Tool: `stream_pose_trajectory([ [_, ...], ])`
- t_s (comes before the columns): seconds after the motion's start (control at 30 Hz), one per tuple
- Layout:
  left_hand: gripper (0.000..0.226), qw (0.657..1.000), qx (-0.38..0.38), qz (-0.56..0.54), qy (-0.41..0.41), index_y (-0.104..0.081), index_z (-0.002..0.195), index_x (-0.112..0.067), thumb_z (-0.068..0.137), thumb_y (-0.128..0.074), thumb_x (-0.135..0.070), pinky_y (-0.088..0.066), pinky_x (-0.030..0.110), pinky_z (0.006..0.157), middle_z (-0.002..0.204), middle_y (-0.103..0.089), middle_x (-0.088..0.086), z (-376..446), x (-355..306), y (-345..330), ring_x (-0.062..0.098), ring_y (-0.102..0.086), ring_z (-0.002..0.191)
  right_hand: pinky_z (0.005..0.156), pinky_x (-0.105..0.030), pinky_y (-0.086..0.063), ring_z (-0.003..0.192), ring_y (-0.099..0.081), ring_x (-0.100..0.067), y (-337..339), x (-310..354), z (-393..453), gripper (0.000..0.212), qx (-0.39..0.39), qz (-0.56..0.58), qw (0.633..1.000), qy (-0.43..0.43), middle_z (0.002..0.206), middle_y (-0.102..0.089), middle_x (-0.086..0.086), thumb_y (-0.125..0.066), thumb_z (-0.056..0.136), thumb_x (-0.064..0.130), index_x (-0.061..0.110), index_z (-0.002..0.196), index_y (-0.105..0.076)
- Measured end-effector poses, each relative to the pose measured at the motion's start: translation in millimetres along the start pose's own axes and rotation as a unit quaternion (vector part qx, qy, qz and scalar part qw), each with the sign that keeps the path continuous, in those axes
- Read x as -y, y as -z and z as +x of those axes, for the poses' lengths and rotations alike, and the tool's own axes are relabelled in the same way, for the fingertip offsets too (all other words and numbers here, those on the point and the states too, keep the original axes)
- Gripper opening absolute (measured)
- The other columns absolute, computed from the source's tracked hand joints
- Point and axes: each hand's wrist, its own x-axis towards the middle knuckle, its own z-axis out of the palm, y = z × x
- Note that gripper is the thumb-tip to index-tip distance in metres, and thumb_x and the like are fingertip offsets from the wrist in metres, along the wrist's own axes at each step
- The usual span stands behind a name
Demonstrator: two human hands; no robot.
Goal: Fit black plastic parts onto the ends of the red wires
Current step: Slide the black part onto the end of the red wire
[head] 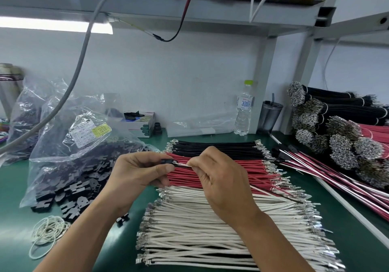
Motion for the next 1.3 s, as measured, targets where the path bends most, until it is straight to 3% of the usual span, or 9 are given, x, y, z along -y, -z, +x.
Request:
stream_pose_trajectory([
  [0.3,0.023,1.000,0.009,0.020,0.004,-0.083,0.089,-0.007,0.066,-0.084,-0.009,-0.060,0.025,0.058,0.077,-0.073,0.029,-3.1,-3.0,2.6,0.024,-0.069,0.057,0.073,-0.030,-0.052,0.084,-0.058,-0.004,-9.9,3.7,-1.1,0.015,0.029,0.137,0.988,-0.068,0.096,-0.058,0.012,-0.058,0.099,0.019,0.017,0.104,-0.072],
  [0.47,0.020,0.999,0.007,0.051,-0.010,-0.084,0.086,-0.011,0.066,-0.084,-0.009,-0.060,0.024,0.057,0.073,-0.074,0.025,-4.0,-3.5,2.8,0.023,-0.069,0.056,0.061,-0.033,-0.050,0.075,-0.054,-0.012,-10.9,4.5,-0.8,0.009,0.008,0.007,1.000,0.011,0.090,-0.056,0.003,-0.064,0.097,0.007,0.010,0.102,-0.070],
  [0.6,0.020,0.994,0.001,0.103,-0.024,-0.085,0.081,-0.017,0.062,-0.086,-0.011,-0.058,0.019,0.055,0.071,-0.076,0.015,-3.6,-2.4,-0.7,0.018,-0.070,0.054,0.059,-0.032,-0.049,0.076,-0.052,-0.014,-11.1,3.3,-0.8,0.009,0.004,-0.030,0.999,0.038,0.089,-0.056,0.001,-0.069,0.093,0.005,0.010,0.101,-0.070],
  [0.77,0.021,0.998,0.001,0.054,-0.017,-0.084,0.086,-0.012,0.066,-0.085,-0.010,-0.059,0.021,0.056,0.074,-0.076,0.020,-4.6,-4.0,0.2,0.022,-0.071,0.055,0.076,-0.023,-0.051,0.087,-0.058,-0.004,-15.7,3.0,-1.9,0.014,0.010,0.148,0.985,-0.083,0.098,-0.058,0.010,-0.058,0.101,0.017,0.016,0.105,-0.071],
  [1.0,0.020,0.998,0.011,0.054,-0.012,-0.084,0.086,-0.009,0.066,-0.084,-0.009,-0.060,0.025,0.054,0.074,-0.075,0.025,-6.5,-7.5,-4.2,0.024,-0.070,0.053,0.075,-0.021,-0.049,0.087,-0.058,-0.004,-12.1,5.5,-2.7,0.013,0.026,0.162,0.983,-0.080,0.098,-0.059,0.009,-0.060,0.100,0.019,0.015,0.106,-0.071],
  [1.3,0.023,0.997,0.018,0.069,-0.016,-0.084,0.088,-0.011,0.065,-0.087,-0.015,-0.060,0.025,0.056,0.074,-0.075,0.023,-5.6,-2.4,-3.7,0.025,-0.071,0.054,0.066,-0.037,-0.051,0.077,-0.056,-0.012,-17.3,8.8,1.2,0.013,-0.002,0.101,0.994,-0.038,0.089,-0.057,0.003,-0.060,0.099,0.020,0.012,0.093,-0.068],
])
